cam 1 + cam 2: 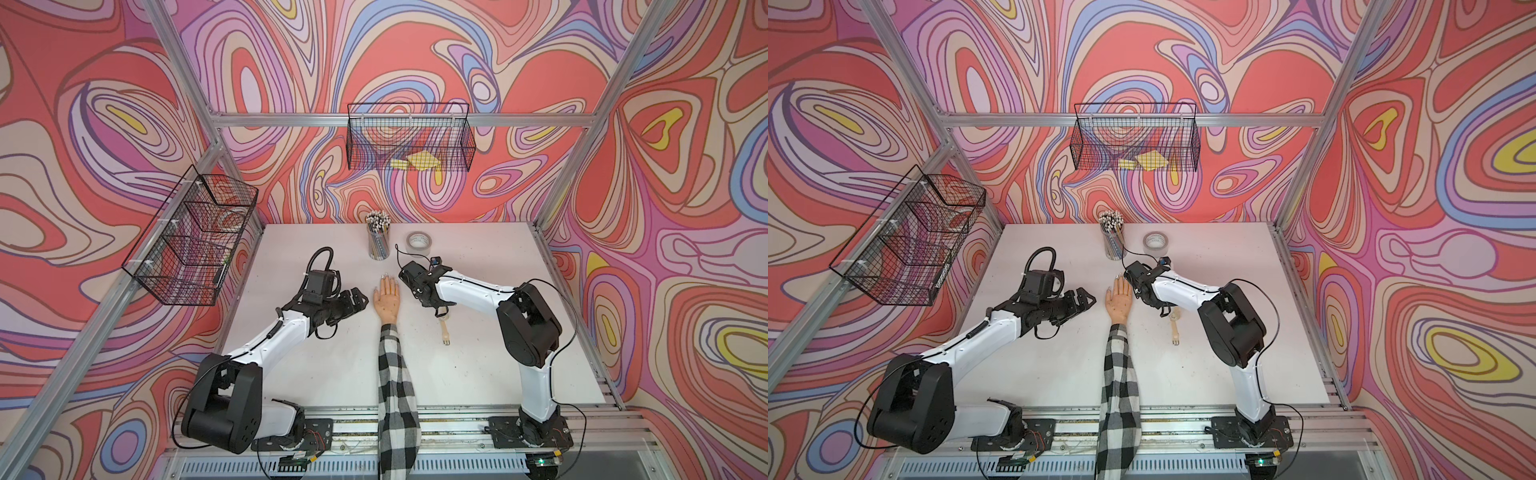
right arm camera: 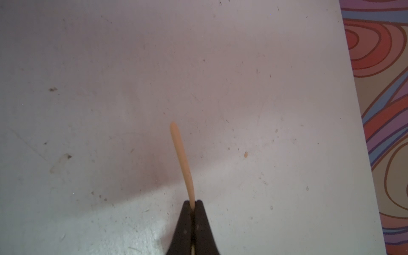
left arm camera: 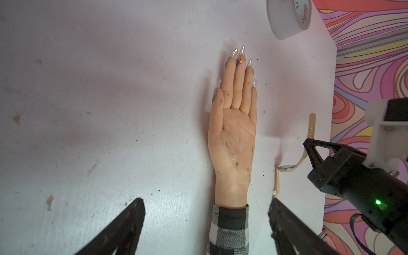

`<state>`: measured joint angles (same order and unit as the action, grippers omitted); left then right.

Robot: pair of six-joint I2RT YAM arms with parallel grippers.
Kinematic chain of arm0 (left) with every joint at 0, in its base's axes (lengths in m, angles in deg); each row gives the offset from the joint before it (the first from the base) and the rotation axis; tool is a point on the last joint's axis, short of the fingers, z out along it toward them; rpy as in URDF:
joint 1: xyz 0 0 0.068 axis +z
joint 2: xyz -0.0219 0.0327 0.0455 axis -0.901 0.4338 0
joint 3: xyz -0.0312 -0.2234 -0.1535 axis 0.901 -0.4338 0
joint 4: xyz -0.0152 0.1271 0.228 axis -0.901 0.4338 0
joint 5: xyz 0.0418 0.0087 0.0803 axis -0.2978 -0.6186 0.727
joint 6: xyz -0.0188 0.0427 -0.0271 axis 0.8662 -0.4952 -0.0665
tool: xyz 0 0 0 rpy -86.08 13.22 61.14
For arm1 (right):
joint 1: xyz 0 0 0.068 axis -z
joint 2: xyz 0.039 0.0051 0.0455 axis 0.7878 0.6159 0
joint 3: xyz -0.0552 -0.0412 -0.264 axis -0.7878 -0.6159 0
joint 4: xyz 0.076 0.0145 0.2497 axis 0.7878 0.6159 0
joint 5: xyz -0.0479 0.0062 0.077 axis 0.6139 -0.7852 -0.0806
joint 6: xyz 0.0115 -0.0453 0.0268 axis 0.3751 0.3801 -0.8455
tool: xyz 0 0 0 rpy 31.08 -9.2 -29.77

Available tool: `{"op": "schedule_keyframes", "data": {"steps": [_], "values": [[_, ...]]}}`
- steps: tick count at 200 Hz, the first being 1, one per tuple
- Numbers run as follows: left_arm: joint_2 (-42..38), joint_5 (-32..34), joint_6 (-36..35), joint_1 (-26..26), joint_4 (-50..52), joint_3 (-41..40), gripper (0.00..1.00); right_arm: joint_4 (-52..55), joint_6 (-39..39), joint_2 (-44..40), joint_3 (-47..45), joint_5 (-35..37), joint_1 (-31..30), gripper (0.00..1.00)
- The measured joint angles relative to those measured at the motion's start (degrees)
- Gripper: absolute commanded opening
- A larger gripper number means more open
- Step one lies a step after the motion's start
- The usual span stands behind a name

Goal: Take off the watch
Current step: Place the watch at the center of the board, then reset both arms

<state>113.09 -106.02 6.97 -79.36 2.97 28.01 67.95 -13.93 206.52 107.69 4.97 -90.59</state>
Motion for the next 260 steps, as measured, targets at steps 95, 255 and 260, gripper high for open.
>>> {"op": "schedule_keyframes", "data": {"steps": [95,255,260], "values": [[0.2,8.2,-7.7,0.0,4.7,8.6,0.99,-8.2,3.8,-7.5,0.6,-8.6,7.5,0.98],[-4.1,44.3,-38.4,6.4,-45.2,-23.4,0.99,-56.5,24.5,-35.9,-43.8,-10.6,31.1,0.98],[-2.9,44.5,-38.5,6.5,-46.4,-23.8,1.0,-58.3,25.4,-35.8,-44.7,-10.7,31.2,0.98]]}}
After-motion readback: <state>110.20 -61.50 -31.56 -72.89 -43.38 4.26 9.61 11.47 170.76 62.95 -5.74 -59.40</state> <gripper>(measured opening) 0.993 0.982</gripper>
